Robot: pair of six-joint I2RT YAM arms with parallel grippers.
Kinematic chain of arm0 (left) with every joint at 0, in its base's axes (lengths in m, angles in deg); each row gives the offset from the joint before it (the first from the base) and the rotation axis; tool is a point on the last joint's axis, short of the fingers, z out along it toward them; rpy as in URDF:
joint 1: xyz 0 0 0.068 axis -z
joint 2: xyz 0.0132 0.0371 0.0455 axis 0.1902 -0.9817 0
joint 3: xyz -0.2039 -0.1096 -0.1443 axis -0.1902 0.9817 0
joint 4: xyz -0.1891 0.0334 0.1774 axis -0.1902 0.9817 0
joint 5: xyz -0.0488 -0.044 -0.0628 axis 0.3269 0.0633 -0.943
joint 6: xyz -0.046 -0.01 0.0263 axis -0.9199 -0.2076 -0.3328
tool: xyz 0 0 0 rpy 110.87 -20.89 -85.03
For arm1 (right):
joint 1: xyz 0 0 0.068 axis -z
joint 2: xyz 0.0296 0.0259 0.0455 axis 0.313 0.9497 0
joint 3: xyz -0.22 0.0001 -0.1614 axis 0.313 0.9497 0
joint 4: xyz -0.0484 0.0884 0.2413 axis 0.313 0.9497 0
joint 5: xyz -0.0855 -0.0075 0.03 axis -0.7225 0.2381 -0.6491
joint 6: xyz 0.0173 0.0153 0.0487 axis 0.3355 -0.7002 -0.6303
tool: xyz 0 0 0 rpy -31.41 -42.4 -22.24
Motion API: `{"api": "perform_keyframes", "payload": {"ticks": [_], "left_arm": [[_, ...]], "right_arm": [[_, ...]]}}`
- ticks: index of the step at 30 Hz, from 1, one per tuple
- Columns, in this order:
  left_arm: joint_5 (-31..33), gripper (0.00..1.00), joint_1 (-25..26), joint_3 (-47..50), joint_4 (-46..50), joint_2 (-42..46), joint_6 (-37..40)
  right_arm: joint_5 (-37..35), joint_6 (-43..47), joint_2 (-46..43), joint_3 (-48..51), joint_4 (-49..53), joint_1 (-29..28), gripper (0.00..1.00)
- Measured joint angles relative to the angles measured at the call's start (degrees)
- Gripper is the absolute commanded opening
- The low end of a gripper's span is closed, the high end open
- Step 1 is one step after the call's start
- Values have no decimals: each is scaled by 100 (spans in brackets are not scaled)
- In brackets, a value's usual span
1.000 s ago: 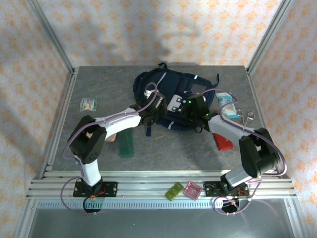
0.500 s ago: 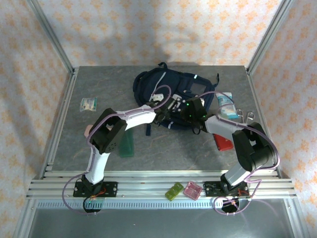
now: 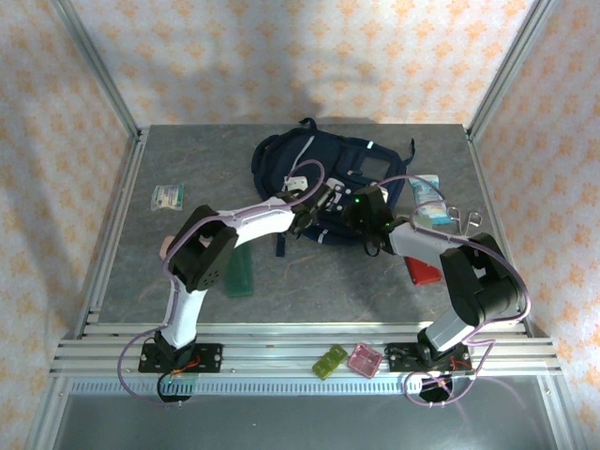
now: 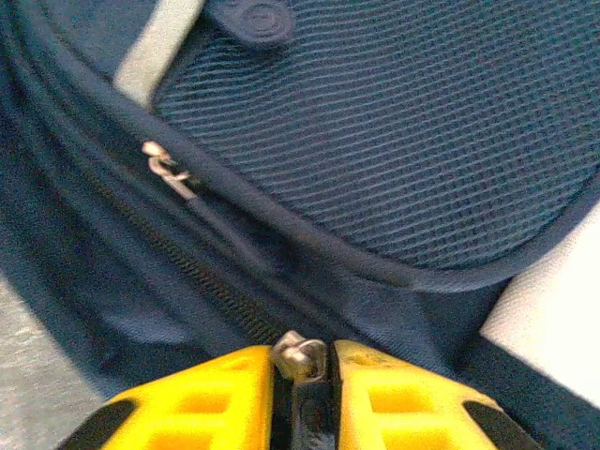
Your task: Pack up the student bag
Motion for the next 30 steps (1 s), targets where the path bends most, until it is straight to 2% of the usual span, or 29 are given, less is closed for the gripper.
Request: {"api": "perform_keyframes", "payload": {"ticks": [4,9,14,20,27,30], "left_arm": [[-4,29,-160,503,33,549,90],[-181,42,-238,758,-17,1137,286],[-546,56,-229,752,-262,1255,741],[-1191,63,-380,570,-361,1202,1488],[-2179,62,-1001,562,-597,979,1923],[-2505,59,-1060,562,-632,767,2096]], "right_arm": [[2,-2,-15,11,-11,0,40],[4,-4,-15,11,-11,0,40],[4,-9,-15,11,-11,0,40],[7,-28,-15,11,-9,0,39],[9,-68,-15,11,-9,2,39],[9,-87,-15,11,-9,9,39]]}}
